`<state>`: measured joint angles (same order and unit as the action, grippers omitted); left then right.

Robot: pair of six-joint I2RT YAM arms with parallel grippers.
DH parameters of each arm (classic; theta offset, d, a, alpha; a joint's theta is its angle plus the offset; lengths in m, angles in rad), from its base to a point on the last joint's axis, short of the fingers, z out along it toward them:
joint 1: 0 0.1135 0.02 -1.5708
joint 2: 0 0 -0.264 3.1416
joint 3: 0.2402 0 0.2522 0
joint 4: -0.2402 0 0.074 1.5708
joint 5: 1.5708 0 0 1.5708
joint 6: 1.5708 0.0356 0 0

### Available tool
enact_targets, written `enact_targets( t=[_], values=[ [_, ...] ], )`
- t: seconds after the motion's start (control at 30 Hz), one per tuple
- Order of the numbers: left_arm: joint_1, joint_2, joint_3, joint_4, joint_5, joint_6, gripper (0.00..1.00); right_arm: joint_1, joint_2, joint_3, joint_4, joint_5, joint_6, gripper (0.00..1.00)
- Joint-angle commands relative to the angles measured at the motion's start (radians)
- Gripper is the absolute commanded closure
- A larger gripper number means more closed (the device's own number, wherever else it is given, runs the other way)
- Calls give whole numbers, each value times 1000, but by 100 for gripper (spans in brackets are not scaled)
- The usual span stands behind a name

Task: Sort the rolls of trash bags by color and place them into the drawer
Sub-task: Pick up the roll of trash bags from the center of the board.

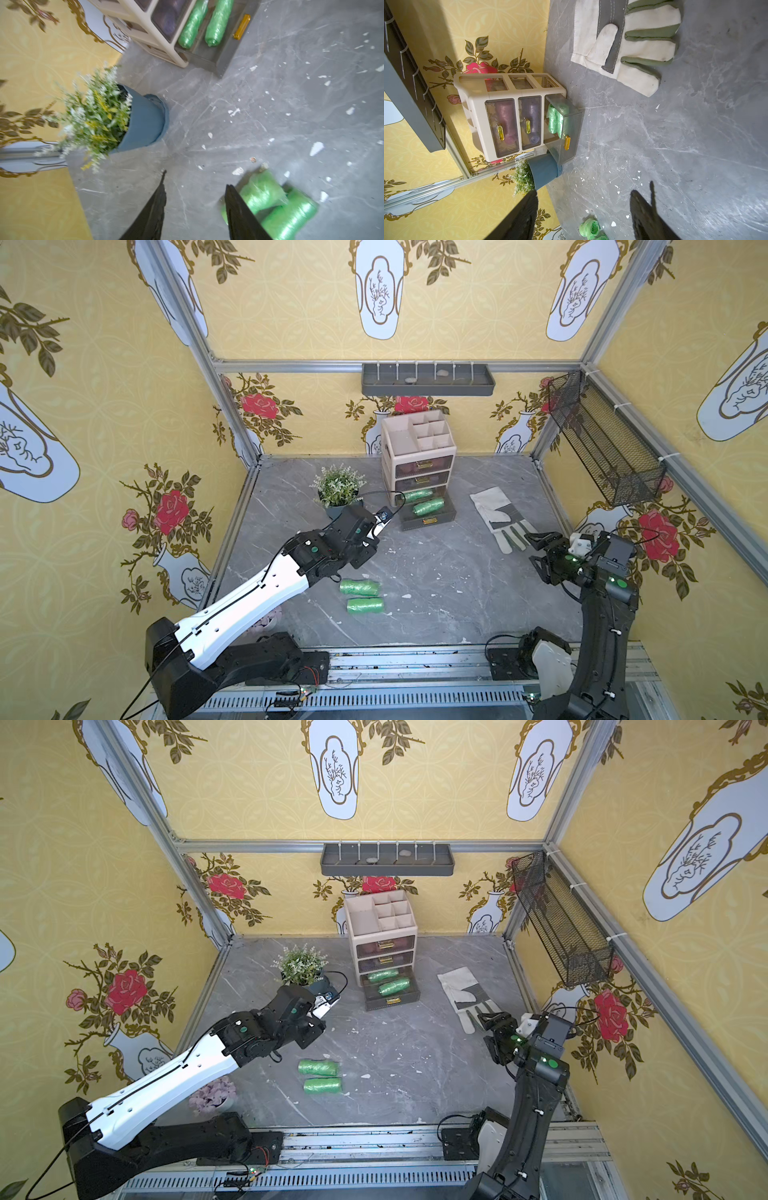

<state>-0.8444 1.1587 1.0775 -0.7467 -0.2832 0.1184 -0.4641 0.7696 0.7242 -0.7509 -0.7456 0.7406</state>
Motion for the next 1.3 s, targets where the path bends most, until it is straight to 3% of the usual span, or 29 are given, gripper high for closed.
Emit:
enact_targets(
  t=[0.0, 0.2, 0.43, 0.6, 0.87, 1.27],
  values=[
    [-22, -4, -22, -134, 109, -186, 56, 5, 9, -11, 43, 6, 12, 29],
    [-101, 46, -82, -141, 177, -336, 55, 19, 17, -43, 78, 20, 26, 28],
    [-118, 208, -105, -95, 318, -464, 57, 46, 34, -54, 109, 30, 48, 28],
    [-160, 283, -142, -58, 317, -546, 56, 62, 43, -60, 123, 40, 55, 28],
    [-166, 325, -162, -65, 216, -557, 48, 95, 56, -65, 139, 64, 70, 27],
    [-166, 375, -201, -54, 319, -556, 46, 138, 57, -65, 147, 104, 93, 27]
  ],
)
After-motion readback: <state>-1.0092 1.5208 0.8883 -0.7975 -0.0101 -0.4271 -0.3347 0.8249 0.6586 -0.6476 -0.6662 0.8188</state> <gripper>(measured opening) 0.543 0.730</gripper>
